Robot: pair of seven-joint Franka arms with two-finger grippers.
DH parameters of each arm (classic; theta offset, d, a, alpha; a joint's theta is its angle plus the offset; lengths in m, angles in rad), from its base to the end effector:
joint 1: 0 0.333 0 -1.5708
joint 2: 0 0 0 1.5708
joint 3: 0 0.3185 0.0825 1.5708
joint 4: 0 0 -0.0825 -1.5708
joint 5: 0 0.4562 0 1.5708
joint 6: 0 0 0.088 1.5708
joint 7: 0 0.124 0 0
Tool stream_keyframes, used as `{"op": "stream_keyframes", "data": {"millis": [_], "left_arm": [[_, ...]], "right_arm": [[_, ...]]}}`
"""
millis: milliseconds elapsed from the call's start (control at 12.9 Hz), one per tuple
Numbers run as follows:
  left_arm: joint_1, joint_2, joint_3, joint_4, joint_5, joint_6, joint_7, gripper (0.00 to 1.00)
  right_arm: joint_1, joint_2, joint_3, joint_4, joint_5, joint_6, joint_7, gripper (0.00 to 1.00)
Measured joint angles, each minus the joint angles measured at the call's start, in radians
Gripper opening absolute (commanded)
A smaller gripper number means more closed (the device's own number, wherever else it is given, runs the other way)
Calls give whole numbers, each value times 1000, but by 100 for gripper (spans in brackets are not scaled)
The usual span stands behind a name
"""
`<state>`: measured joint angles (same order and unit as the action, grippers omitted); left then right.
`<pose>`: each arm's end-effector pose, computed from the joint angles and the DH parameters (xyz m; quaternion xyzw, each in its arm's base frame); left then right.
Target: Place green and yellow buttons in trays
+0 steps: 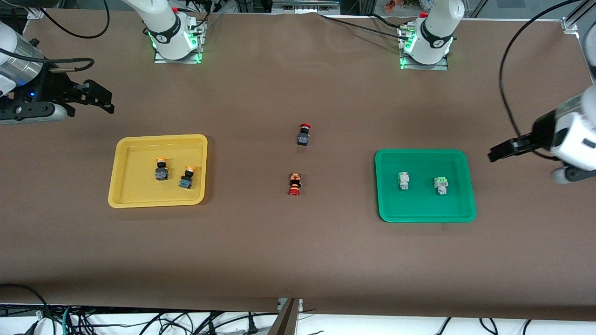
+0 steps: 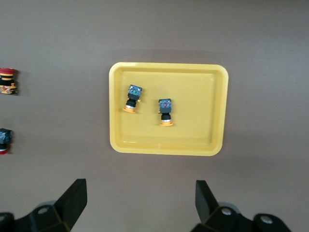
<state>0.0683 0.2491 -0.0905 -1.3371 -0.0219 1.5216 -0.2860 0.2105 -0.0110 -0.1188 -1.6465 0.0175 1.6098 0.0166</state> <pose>0.6954 -0.0111 0.5681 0.9905 0.1323 -0.0348 0.0170 0.6216 0.0590 0.5790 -0.9992 -0.0371 0.0134 0.0087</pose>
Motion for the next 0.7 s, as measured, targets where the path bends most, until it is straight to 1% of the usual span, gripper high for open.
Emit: {"op": "stream_keyframes", "data": {"millis": [155, 698], "left_arm": [[0, -22, 33, 0, 0, -33, 70, 100], [-5, -18, 34, -2, 0, -46, 81, 100]], "right_arm": [[-1, 14, 0, 16, -8, -3, 0, 99], [-9, 38, 2, 36, -8, -3, 0, 99]]}}
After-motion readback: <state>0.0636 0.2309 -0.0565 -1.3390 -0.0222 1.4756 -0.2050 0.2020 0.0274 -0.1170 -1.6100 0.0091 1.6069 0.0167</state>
